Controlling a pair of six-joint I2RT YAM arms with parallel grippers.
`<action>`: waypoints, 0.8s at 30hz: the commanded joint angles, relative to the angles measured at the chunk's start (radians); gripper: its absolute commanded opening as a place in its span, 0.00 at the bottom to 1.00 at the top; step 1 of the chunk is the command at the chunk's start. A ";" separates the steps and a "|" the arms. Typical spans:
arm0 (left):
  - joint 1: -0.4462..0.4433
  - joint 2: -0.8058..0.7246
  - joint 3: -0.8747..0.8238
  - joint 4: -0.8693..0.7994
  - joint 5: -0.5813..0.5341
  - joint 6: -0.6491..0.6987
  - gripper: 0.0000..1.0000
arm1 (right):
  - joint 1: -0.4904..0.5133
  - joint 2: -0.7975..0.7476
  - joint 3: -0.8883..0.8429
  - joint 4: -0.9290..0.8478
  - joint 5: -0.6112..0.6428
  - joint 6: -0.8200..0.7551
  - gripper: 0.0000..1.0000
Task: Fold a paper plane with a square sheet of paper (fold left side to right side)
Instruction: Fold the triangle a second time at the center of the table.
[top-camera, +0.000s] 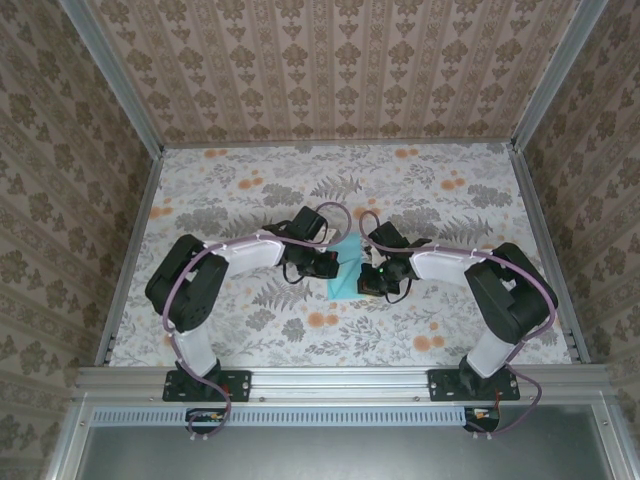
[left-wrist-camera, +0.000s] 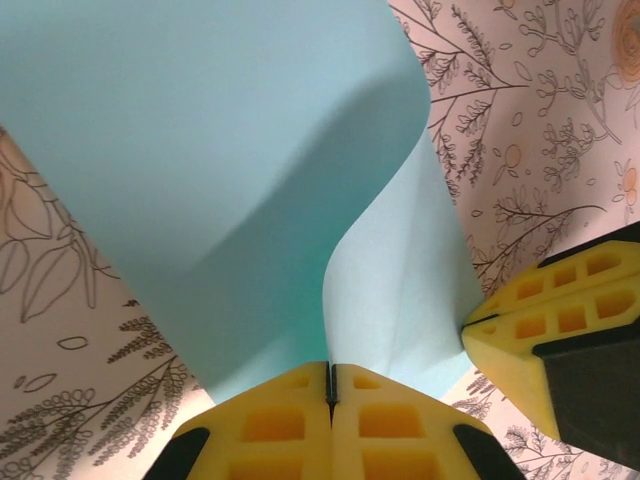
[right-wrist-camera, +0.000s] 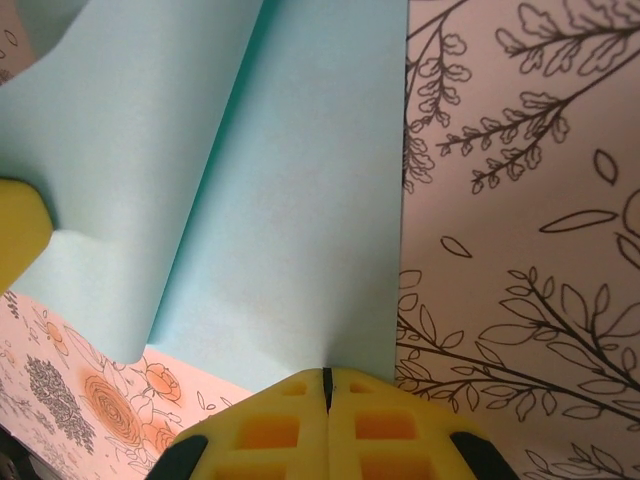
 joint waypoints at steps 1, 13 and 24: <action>0.014 0.025 0.020 -0.021 0.010 0.048 0.05 | 0.006 0.035 0.003 -0.055 0.035 -0.018 0.00; 0.031 0.057 0.034 -0.004 0.015 0.072 0.05 | 0.006 0.036 0.000 -0.064 0.036 -0.023 0.00; 0.035 0.066 0.041 0.013 0.017 0.073 0.05 | 0.006 0.039 -0.001 -0.072 0.039 -0.023 0.00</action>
